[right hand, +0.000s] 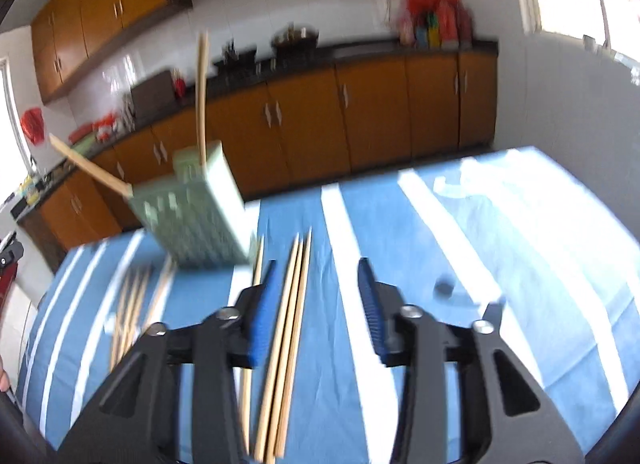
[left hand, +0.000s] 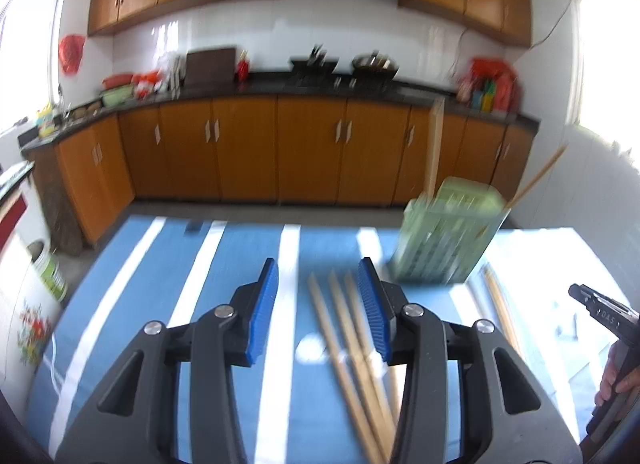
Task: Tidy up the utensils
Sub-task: 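Open both grippers to release the chopsticks into the holder, then close the right gripper on a chopstick while the left gripper grasps another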
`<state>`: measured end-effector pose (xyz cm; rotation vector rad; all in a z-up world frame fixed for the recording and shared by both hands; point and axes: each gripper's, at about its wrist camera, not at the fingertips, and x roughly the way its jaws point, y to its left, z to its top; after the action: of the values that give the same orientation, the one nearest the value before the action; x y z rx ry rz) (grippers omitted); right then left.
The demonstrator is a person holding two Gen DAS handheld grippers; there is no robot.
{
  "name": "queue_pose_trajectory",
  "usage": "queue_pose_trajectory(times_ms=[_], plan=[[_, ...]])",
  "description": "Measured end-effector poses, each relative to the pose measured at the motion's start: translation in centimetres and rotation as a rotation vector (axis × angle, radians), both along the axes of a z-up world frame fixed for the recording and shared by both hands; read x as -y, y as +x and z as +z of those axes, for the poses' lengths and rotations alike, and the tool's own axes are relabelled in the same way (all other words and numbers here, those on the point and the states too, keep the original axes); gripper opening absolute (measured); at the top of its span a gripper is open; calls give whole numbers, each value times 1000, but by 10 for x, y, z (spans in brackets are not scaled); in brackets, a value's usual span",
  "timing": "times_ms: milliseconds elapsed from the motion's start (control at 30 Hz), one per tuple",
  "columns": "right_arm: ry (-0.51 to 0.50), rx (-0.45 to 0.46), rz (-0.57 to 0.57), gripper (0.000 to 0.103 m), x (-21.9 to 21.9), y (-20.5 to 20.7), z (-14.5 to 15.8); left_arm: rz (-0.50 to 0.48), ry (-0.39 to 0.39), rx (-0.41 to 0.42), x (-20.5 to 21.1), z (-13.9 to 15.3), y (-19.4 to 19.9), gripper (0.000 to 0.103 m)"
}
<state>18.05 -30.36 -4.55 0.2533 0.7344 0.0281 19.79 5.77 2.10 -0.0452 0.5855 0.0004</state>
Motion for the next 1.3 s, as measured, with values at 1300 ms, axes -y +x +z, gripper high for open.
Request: queue_pose_trajectory(times_ms=[1300], plan=[[-63,-165,-43,8,2,8,-60,-42,-65,-323,20,-111,8,40]])
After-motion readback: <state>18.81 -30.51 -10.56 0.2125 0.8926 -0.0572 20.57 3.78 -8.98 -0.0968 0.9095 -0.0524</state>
